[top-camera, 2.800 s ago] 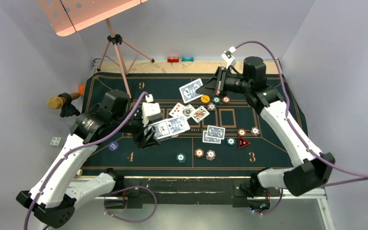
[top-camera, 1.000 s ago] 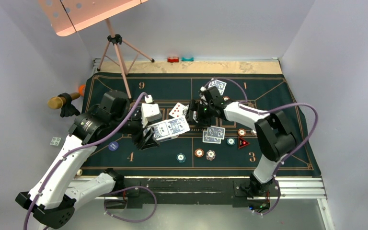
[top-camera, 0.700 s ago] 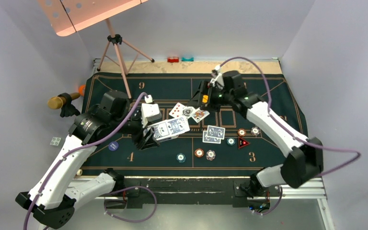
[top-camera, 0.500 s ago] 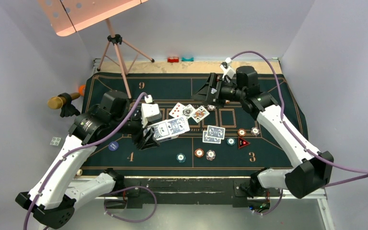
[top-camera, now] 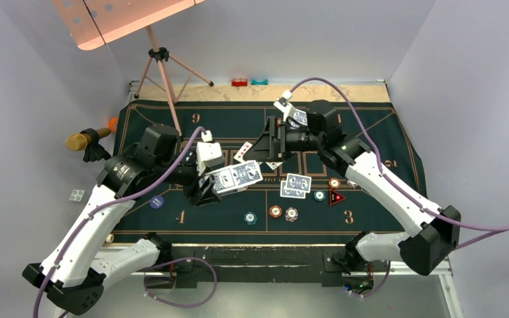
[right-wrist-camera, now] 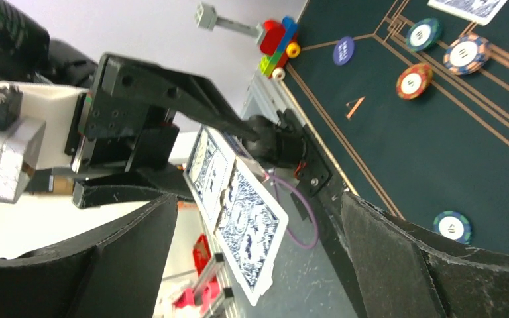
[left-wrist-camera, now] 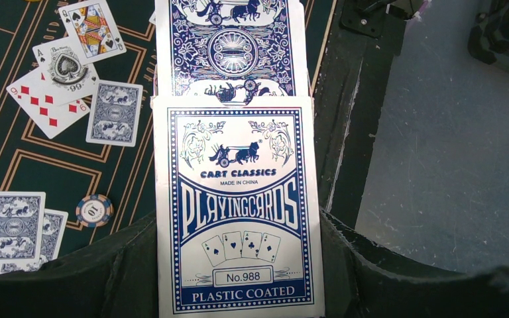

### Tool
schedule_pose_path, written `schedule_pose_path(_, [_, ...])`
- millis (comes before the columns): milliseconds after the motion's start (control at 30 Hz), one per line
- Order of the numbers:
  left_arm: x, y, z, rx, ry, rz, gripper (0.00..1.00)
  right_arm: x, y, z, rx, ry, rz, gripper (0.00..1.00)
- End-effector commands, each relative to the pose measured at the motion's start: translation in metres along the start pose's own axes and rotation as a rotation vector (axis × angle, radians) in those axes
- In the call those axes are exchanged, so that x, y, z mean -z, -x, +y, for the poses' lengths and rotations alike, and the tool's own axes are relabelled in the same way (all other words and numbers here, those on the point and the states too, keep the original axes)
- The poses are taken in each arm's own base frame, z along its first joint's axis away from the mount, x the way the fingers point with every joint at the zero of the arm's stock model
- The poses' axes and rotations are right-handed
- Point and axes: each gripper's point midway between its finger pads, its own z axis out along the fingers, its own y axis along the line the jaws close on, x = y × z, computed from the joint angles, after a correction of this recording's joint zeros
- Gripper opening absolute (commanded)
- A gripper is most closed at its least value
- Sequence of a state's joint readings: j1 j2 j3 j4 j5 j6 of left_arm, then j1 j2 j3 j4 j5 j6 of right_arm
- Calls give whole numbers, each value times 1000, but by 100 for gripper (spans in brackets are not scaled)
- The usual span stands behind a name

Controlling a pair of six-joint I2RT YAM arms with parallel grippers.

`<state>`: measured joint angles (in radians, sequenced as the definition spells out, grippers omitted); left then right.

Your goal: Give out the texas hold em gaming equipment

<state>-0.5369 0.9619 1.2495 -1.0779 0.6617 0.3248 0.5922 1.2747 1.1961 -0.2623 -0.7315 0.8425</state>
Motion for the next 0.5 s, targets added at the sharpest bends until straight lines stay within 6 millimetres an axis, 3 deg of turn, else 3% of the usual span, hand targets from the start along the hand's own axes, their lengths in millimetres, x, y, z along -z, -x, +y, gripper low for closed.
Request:
schedule_pose_path(0, [6, 24, 2, -53, 8, -71, 0, -4, -6, 22, 67, 53, 38, 99])
schedule_pose_path(167, [5, 25, 5, -52, 18, -73, 0, -16, -19, 19, 64, 46, 87, 96])
schedule_pose_path(333, [6, 28, 7, -54, 30, -78, 0, -27, -31, 3, 35, 4, 138, 81])
schedule_pose_path(467, [5, 27, 12, -52, 55, -75, 0, -27, -34, 2, 30, 0, 148, 78])
